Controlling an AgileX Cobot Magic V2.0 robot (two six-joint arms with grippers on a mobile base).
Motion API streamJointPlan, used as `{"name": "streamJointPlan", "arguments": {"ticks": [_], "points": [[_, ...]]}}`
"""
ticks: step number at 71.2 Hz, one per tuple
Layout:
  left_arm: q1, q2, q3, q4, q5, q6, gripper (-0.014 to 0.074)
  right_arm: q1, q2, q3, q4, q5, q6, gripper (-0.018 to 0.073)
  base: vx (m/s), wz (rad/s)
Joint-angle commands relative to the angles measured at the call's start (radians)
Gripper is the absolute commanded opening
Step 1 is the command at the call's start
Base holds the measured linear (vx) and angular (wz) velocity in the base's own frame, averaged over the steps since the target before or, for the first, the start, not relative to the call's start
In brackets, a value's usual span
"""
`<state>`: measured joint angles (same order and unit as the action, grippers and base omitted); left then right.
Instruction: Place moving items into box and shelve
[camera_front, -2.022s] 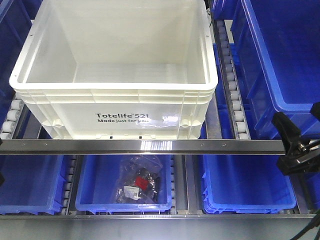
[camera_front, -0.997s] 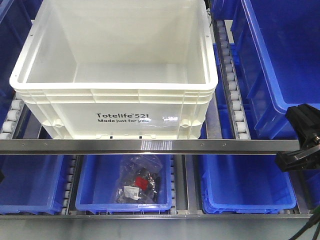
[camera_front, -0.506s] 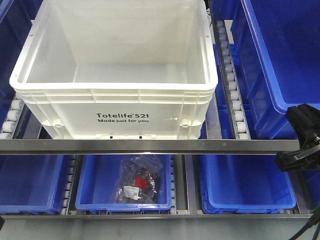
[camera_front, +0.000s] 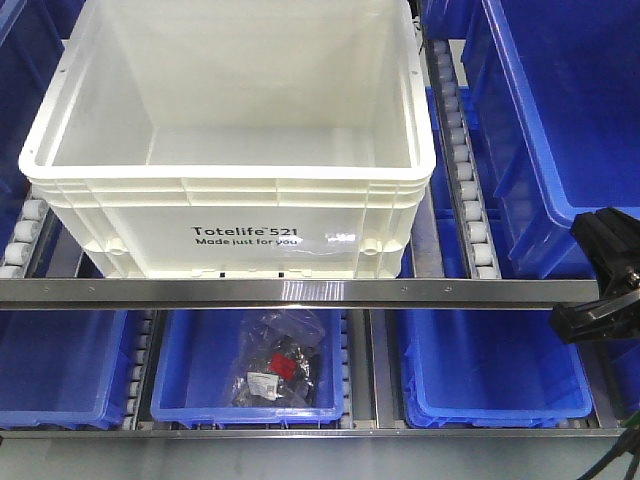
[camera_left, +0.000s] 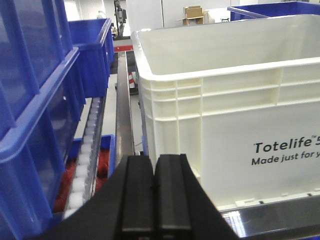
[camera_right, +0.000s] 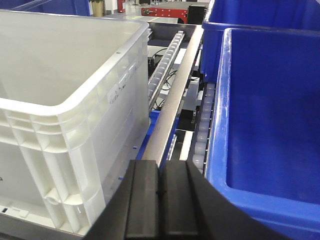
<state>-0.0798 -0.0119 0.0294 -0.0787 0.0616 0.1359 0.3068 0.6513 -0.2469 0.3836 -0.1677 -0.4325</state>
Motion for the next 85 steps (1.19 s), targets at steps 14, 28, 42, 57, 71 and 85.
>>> {"name": "streamJointPlan", "arguments": {"ticks": [14,28,42,57,71,85], "points": [[-0.005,-0.003,0.014,0.061,-0.093,-0.038,-0.0026,-0.002,0.005,-0.031,-0.005,-0.079,-0.008,-0.0015,0.0,0.0],[-0.005,-0.003,0.014,0.063,-0.042,-0.047,-0.0026,-0.002,0.005,-0.031,-0.005,-0.079,-0.008,-0.0015,0.0,0.0],[-0.005,-0.003,0.014,0.064,-0.049,-0.053,-0.0026,-0.002,0.005,-0.031,-0.005,-0.079,-0.008,-0.0015,0.0,0.0],[-0.005,-0.003,0.014,0.064,-0.049,-0.053,-0.0026,-0.002,0.005,-0.031,-0.005,-0.079,-0.008,-0.0015,0.0,0.0],[-0.005,-0.003,0.014,0.064,-0.049,-0.053,-0.0026,-0.002,0.005,-0.031,-0.005,-0.079,-0.008,-0.0015,0.0,0.0],[-0.005,-0.003,0.014,0.064,-0.049,-0.053,-0.0026,-0.002,0.005,-0.031,-0.012,-0.079,-0.012,-0.0015,0.0,0.0]]}}
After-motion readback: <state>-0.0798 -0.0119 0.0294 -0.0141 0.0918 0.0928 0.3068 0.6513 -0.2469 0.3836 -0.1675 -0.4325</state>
